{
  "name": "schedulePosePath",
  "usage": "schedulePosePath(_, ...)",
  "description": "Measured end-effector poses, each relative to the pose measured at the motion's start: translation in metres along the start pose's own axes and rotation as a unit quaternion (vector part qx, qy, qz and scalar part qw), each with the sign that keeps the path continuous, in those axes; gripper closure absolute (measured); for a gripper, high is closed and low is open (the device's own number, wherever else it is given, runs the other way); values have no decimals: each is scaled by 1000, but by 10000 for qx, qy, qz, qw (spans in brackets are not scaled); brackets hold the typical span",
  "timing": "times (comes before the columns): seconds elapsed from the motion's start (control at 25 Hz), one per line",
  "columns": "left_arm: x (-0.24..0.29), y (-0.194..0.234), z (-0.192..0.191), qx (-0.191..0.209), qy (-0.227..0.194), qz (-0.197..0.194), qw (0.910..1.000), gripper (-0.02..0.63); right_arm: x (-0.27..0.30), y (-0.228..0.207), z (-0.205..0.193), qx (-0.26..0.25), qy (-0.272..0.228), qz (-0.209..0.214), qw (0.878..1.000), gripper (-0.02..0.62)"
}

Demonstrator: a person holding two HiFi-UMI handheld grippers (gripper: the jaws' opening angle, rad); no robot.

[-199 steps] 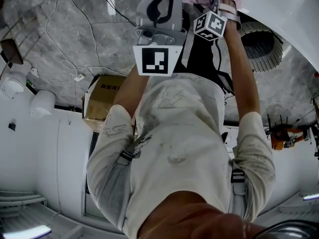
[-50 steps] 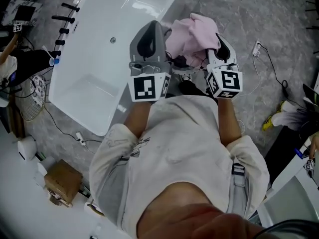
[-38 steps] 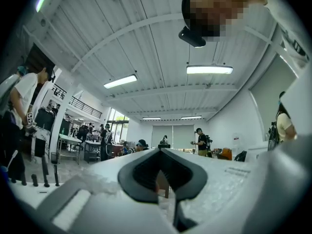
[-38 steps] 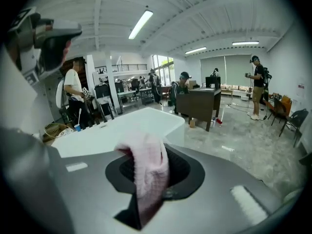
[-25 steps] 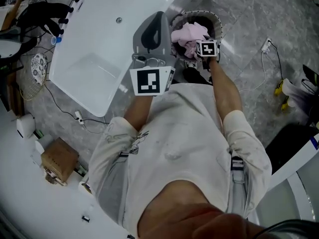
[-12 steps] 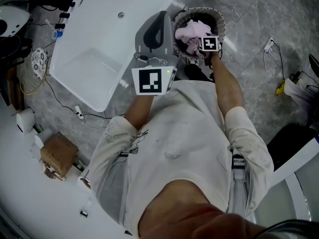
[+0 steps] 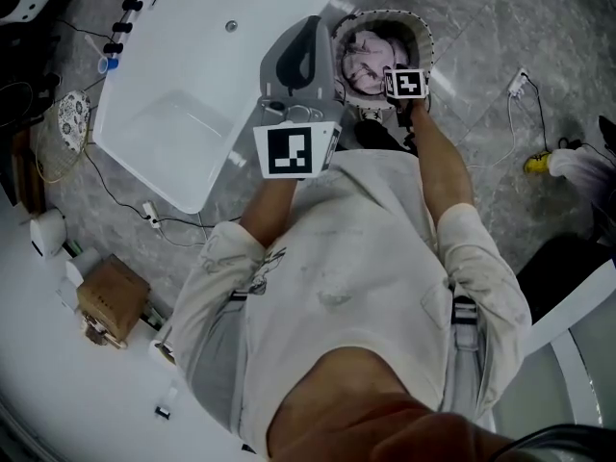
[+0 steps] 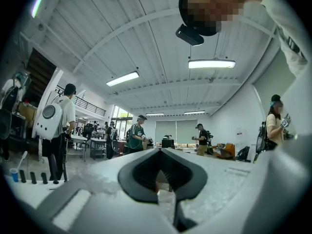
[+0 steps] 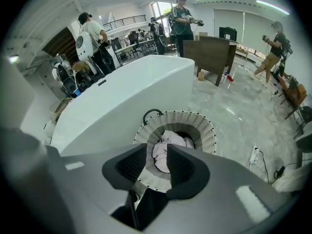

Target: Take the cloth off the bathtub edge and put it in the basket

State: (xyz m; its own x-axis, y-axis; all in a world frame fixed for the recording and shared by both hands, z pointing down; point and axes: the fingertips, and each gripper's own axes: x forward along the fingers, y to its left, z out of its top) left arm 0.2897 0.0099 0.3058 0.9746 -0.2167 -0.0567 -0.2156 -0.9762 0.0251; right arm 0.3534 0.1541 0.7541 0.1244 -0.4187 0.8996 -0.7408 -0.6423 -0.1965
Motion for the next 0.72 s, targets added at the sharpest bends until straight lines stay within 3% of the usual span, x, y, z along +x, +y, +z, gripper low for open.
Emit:
schedulePosePath(0.2, -7, 11, 3, -5, -3, 113, 9999, 606, -5, 4, 5, 88, -133, 12, 9999, 462)
schedulePosePath(0.4, -23, 28, 5, 5, -55, 429, 9991, 606, 0, 22, 20, -145, -254, 161, 9994, 465)
schedulePosePath(0.56, -44, 55, 7, 11, -76, 820, 9966, 606, 10, 51, 27, -391, -164, 357, 9985, 466)
schedulePosePath(0.72, -77, 96, 9, 61, -69, 1425, 9898, 606, 25, 105, 42, -972, -52, 666, 9930, 466)
